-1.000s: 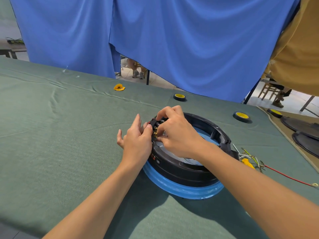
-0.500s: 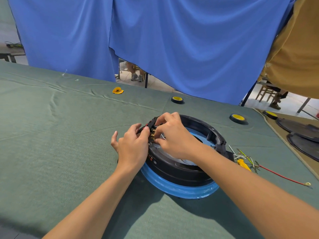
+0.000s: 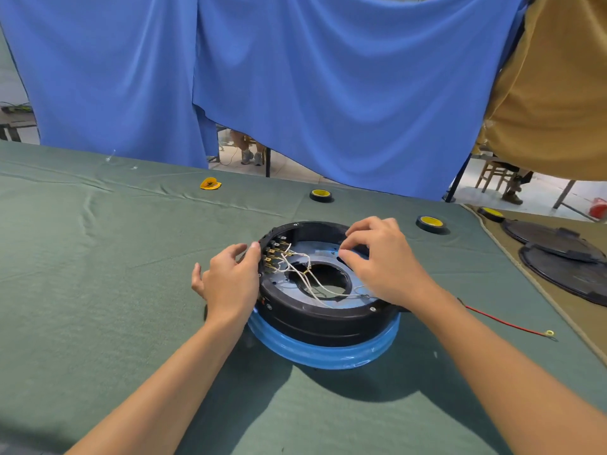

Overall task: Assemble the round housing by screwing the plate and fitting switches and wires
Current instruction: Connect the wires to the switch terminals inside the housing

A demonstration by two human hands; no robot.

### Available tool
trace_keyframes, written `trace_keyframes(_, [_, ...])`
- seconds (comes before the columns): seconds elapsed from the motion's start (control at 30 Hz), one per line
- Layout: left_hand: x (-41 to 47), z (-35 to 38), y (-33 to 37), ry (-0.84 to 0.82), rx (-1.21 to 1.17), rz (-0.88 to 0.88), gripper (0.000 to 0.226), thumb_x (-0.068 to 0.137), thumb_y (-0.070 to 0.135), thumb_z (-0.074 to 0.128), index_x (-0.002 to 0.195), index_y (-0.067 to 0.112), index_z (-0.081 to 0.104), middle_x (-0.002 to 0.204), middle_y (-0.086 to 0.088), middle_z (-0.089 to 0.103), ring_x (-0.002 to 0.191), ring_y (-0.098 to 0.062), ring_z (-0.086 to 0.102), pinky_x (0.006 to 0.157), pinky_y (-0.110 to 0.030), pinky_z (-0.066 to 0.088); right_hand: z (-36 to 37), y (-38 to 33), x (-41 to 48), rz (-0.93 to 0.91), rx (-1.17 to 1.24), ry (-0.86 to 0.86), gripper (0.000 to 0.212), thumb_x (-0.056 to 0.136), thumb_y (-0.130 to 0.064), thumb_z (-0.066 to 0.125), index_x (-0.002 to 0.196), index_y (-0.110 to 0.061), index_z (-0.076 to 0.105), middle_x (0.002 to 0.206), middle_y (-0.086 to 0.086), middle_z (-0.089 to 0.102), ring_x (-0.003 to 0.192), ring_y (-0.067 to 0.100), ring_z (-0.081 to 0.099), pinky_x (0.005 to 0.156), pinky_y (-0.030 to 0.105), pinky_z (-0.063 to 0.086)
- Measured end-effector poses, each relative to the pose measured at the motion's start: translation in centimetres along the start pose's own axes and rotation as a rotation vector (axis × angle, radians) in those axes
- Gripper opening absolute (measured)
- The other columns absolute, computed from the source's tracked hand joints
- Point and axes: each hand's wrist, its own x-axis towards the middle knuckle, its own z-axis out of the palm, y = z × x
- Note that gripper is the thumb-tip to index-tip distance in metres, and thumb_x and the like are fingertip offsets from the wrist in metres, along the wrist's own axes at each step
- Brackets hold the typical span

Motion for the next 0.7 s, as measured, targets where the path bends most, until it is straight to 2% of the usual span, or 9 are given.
trace_keyframes(0.03, [-0.1, -0.1, 0.0, 0.045, 0.017, -0.005, 0.034, 0.095, 0.044, 0.056, 0.109, 0.018, 0.073, 0.075, 0.015, 0.066, 0.099, -0.007, 0.046, 0.121, -0.038, 0.006, -0.2, 0.4, -0.3, 0.008, 0.003, 0.031, 0.011, 0.091, -0.02, 0.064, 0.086, -0.018, 0.074, 0.105, -0.006, 0.055, 0.103, 0.01, 0.033, 0.082, 0.013, 0.021])
trace_keyframes(0.1, [-0.2, -0.3, 0.0, 0.077, 0.047, 0.004, 0.035, 0.094, 0.045, 0.058, 0.102, 0.015, 0.076, 0.075, 0.009, 0.069, 0.096, -0.014, 0.051, 0.12, -0.042, 0.014, -0.3, 1.0, -0.9, 0.029, 0.026, 0.075, 0.011, 0.09, -0.018, 0.064, 0.085, -0.017, 0.074, 0.104, -0.004, 0.057, 0.102, 0.011, 0.033, 0.08, 0.012, 0.021])
trace_keyframes(0.23, [0.1, -0.6, 0.4, -0.032, 0.184, 0.07, 0.039, 0.1, 0.04, 0.048, 0.093, 0.015, 0.077, 0.059, 0.017, 0.055, 0.084, -0.016, 0.05, 0.121, -0.037, 0.006, 0.8, 1.8, -2.0, 0.091, 0.077, 0.096, 0.013, 0.092, -0.019, 0.062, 0.086, -0.017, 0.073, 0.103, -0.006, 0.057, 0.101, 0.008, 0.032, 0.082, 0.015, 0.022])
trace_keyframes(0.3, [0.3, -0.8, 0.7, -0.079, 0.249, 0.078, 0.036, 0.1, 0.037, 0.047, 0.102, 0.016, 0.076, 0.071, 0.009, 0.066, 0.098, -0.024, 0.059, 0.121, -0.038, 0.01, 1.2, 2.0, -2.2, 0.145, 0.124, 0.148, 0.014, 0.092, -0.018, 0.061, 0.085, -0.017, 0.073, 0.102, -0.005, 0.058, 0.101, 0.009, 0.033, 0.081, 0.016, 0.024])
trace_keyframes(0.33, [0.5, -0.9, 0.9, -0.095, 0.249, 0.065, 0.033, 0.099, 0.034, 0.049, 0.107, 0.016, 0.075, 0.086, 0.0, 0.073, 0.107, -0.027, 0.061, 0.12, -0.039, 0.017, 1.3, 2.1, -2.2, 0.167, 0.139, 0.193, 0.014, 0.091, -0.017, 0.061, 0.085, -0.016, 0.073, 0.101, -0.004, 0.059, 0.101, 0.01, 0.034, 0.081, 0.016, 0.024])
trace_keyframes(0.4, [1.1, -1.1, 1.5, -0.14, 0.173, 0.019, 0.03, 0.095, 0.025, 0.055, 0.116, 0.011, 0.071, 0.111, -0.011, 0.073, 0.115, -0.031, 0.06, 0.111, -0.043, 0.037, 1.2, 2.4, -2.4, 0.196, 0.157, 0.286, 0.013, 0.091, -0.015, 0.061, 0.087, -0.015, 0.074, 0.098, -0.003, 0.057, 0.101, 0.012, 0.035, 0.08, 0.015, 0.025])
trace_keyframes(0.47, [1.8, -1.0, 2.4, -0.17, 0.138, 0.016, 0.035, 0.092, 0.018, 0.057, 0.124, 0.01, 0.065, 0.123, -0.013, 0.068, 0.119, -0.031, 0.058, 0.105, -0.041, 0.044, 0.7, 3.1, -2.7, 0.216, 0.184, 0.34, 0.013, 0.091, -0.014, 0.06, 0.09, -0.015, 0.073, 0.097, -0.004, 0.054, 0.101, 0.013, 0.038, 0.082, 0.018, 0.029])
trace_keyframes(0.6, [2.4, 0.5, 4.5, -0.313, 0.49, 0.25, 0.043, 0.096, 0.031, 0.055, 0.135, 0.016, 0.055, 0.133, -0.012, 0.061, 0.123, -0.034, 0.053, 0.096, -0.038, 0.043, -1.0, 6.1, -3.9, 0.296, 0.164, 0.388, 0.016, 0.092, -0.009, 0.057, 0.093, -0.014, 0.071, 0.1, 0.001, 0.063, 0.101, 0.021, 0.052, 0.087, 0.026, 0.037])
trace_keyframes(0.7, [2.1, 2.1, 5.6, -0.394, 0.76, 0.473, 0.038, 0.099, 0.039, 0.048, 0.127, 0.013, 0.053, 0.124, -0.011, 0.063, 0.113, -0.036, 0.056, 0.082, -0.039, 0.044, -2.5, 9.2, -4.6, 0.377, 0.131, 0.362, 0.018, 0.089, -0.005, 0.056, 0.093, -0.014, 0.071, 0.099, 0.004, 0.068, 0.098, 0.025, 0.057, 0.088, 0.032, 0.041])
